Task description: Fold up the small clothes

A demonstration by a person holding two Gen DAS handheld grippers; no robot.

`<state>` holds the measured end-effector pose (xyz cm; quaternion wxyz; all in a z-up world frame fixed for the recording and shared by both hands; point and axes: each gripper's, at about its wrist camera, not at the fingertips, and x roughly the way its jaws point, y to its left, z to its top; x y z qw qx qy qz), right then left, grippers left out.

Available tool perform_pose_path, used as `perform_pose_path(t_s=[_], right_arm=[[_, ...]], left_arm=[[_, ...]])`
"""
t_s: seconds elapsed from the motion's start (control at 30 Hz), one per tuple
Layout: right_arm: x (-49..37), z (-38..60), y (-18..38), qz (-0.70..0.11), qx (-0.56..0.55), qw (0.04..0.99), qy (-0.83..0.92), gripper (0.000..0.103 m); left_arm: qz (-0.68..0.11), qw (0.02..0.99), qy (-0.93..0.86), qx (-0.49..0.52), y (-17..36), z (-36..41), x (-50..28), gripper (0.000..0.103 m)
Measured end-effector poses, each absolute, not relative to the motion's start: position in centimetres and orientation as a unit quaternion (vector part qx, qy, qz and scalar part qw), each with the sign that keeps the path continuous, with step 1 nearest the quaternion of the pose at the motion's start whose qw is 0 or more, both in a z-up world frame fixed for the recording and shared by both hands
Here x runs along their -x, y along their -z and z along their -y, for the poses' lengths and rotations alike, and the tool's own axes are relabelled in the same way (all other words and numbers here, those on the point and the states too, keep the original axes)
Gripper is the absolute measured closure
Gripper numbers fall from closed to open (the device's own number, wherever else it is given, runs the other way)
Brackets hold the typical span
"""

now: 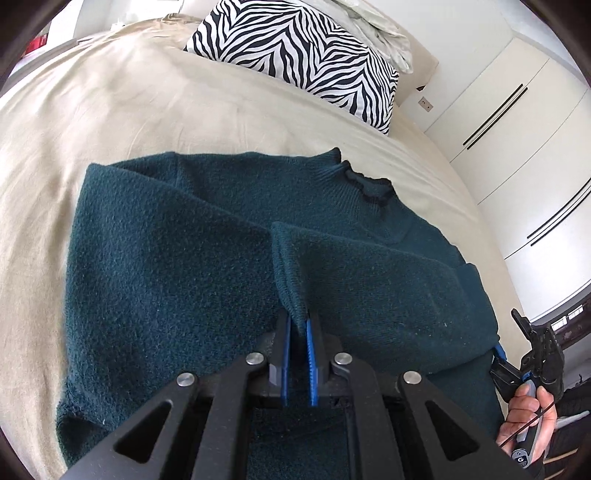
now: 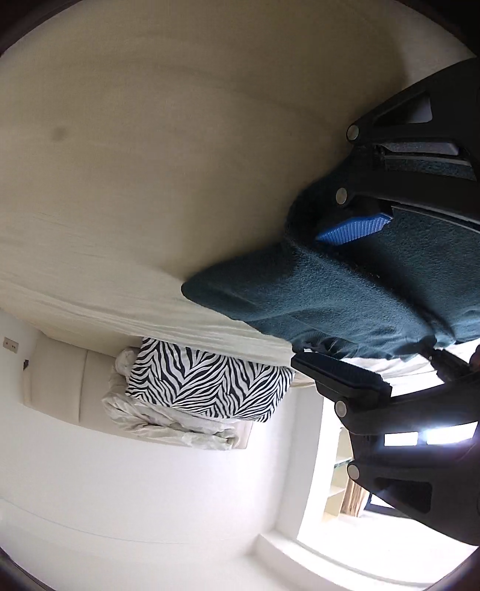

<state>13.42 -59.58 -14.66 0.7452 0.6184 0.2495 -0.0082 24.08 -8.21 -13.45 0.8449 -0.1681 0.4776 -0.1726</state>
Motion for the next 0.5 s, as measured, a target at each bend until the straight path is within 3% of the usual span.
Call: perform_pose_path(t_s=[0.07, 0.33, 0.5], right_arm=[[-13.0, 59.6, 15.2, -0.252, -0.611, 0.751, 0.005, 0.063], [-9.5, 59.7, 10.4, -0.238, -0.56, 0.792, 0.056, 0.058], [-13.7, 58.9, 7.3, -0.245, -0.518, 0.819, 0.013, 0.055]], left_arm=[[-0.473, 0.845, 0.176, 0.175, 13.6, 8.1, -24.1, 0.094], [-0.442, 0.846, 0.211, 0.211, 15.2, 6.7, -23.8, 0.09], [-0.427, 0.853, 0.215, 0.21, 15.6, 6.8, -23.6, 0.09]])
